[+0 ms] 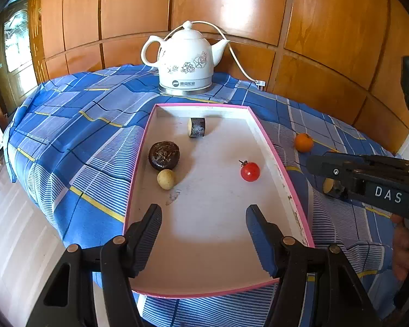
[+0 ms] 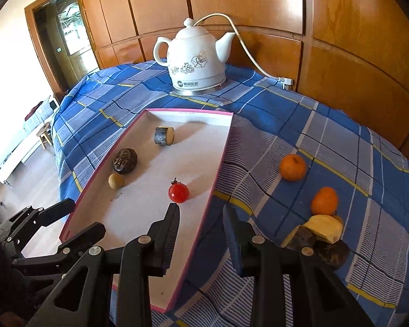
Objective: Organize fruits
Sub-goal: 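Grasp another dark cut chunk with the left tool while the right tool withdraws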
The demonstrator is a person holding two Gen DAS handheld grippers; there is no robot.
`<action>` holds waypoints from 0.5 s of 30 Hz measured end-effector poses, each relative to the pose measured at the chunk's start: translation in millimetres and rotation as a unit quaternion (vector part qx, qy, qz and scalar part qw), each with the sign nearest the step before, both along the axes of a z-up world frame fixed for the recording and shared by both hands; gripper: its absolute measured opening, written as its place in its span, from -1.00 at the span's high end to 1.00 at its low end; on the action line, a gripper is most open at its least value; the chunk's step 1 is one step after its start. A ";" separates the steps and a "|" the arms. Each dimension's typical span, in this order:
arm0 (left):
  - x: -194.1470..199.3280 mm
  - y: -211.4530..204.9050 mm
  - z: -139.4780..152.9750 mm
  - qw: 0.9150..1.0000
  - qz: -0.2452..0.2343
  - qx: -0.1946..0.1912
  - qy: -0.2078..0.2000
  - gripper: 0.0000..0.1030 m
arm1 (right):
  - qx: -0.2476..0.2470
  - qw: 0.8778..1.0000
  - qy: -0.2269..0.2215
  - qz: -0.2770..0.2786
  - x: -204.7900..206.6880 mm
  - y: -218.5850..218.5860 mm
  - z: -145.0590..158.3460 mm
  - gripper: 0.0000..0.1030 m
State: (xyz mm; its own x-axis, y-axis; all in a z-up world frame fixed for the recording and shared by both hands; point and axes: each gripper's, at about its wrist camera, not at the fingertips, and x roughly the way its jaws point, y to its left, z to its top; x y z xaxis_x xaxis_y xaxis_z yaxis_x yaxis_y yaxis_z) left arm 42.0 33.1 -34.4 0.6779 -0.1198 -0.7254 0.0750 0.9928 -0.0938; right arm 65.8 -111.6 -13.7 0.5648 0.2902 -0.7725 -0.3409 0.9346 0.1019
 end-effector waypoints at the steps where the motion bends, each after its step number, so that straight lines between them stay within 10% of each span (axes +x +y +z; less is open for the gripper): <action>1: -0.3 -0.3 0.1 1.000 -0.001 0.000 0.000 -0.26 | -0.001 1.000 0.000 -0.001 -0.5 -1.8 0.4 0.35; 15: -2.7 -11.8 0.4 1.000 -0.019 0.011 -0.001 -0.26 | -0.023 1.000 -0.011 -0.017 -2.8 -33.3 8.5 0.35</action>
